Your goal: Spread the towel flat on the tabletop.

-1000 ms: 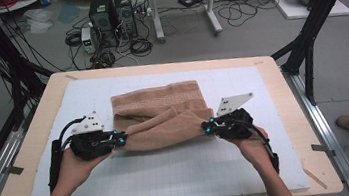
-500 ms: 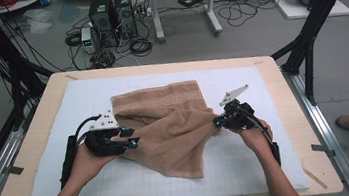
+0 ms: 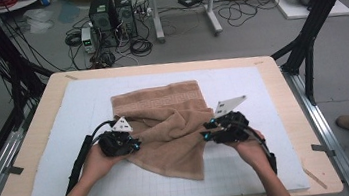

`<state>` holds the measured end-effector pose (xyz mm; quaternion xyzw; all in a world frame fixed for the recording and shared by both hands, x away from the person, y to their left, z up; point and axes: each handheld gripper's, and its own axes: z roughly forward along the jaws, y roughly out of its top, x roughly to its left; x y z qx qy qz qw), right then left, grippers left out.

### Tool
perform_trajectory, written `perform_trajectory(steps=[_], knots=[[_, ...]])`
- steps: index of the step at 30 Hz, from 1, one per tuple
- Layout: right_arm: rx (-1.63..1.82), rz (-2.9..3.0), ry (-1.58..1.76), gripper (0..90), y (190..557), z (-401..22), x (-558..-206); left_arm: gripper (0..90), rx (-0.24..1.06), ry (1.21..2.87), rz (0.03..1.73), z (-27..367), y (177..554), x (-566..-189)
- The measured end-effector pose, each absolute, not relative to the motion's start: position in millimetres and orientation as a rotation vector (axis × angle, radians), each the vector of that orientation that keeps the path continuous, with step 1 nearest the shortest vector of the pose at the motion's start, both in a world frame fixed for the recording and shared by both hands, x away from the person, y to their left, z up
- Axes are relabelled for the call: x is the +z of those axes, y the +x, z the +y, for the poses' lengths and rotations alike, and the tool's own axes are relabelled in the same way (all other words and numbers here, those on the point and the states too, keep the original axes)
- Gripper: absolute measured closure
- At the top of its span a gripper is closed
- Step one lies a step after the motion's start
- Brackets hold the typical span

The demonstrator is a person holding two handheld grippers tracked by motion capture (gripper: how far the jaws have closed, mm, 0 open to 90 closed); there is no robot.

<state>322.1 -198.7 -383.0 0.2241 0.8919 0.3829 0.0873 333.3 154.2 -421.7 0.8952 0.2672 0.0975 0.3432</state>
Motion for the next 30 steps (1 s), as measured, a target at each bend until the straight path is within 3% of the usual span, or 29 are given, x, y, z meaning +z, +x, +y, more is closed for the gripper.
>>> perform_trajectory(steps=[6,8,10,13,16,30], knots=[[1.083,2.787,0.641,59.3,316.2,-171.1,-426.5,84.5,0.173,2.293,0.680,157.6,321.2,-425.1],[1.067,2.813,0.646,59.4,317.8,-166.3,-434.1,82.9,0.206,2.272,0.663,162.8,319.3,-421.3],[1.047,2.803,0.629,64.2,317.7,-164.2,-434.5,71.2,0.222,2.214,0.687,171.7,319.7,-414.8],[1.052,2.810,0.611,76.8,320.0,-165.8,-434.6,65.0,0.240,2.164,0.703,185.8,321.8,-407.9],[1.082,2.845,0.614,84.9,323.4,-168.9,-435.0,64.3,0.240,2.152,0.744,195.4,326.9,-408.5],[1.043,2.850,0.680,85.9,300.7,-230.1,-429.7,66.5,0.225,2.220,0.758,184.5,332.9,-420.1]])
